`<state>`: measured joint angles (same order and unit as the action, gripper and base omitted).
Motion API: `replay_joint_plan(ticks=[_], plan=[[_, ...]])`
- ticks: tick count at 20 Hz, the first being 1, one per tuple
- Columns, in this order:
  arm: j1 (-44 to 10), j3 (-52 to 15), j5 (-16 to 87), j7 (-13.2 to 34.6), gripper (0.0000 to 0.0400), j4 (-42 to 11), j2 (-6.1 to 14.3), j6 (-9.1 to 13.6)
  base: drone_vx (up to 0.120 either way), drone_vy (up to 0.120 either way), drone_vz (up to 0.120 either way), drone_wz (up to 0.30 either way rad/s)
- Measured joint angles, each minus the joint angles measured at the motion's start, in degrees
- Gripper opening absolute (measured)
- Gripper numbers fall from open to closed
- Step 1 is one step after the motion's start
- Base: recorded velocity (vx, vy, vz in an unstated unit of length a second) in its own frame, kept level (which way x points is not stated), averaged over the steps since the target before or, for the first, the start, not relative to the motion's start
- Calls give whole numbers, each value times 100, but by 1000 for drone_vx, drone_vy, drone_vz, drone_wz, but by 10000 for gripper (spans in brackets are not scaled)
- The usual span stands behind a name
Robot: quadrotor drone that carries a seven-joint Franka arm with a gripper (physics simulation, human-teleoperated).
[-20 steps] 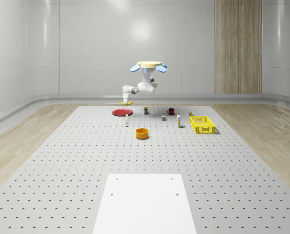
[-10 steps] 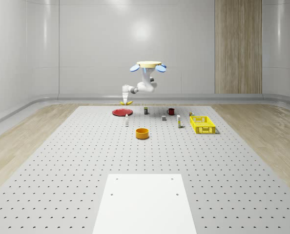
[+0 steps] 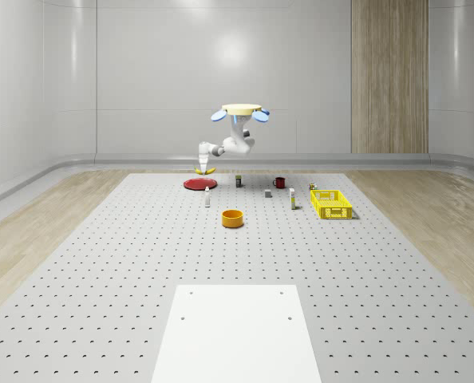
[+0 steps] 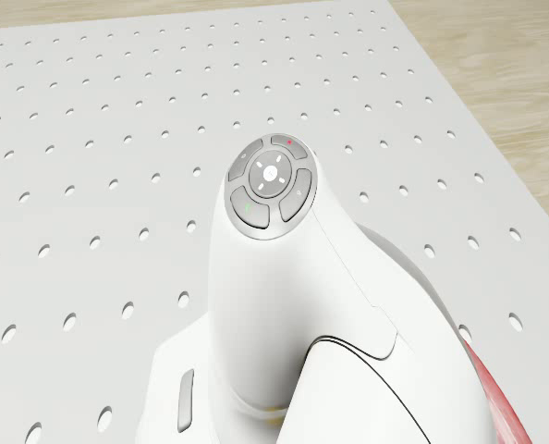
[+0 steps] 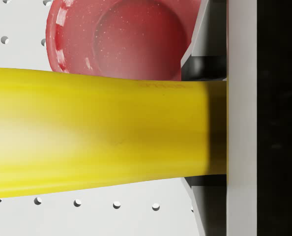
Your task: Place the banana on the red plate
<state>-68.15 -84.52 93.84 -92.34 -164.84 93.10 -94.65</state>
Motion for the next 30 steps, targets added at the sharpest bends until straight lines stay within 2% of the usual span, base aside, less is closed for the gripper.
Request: replay_joint_plan(ticks=[4, 9, 14, 30], plan=[[0, 0, 1, -2, 200, 0, -2, 2, 10, -100, -80, 0], [0, 0, 1, -4, 200, 0, -4, 3, 120, 0, 0, 0], [0, 1, 2, -5, 200, 0, -5, 5, 80, 0, -112, 0], [1, 1, 3, -5, 200, 0, -8, 7, 0, -120, 0, 0]])
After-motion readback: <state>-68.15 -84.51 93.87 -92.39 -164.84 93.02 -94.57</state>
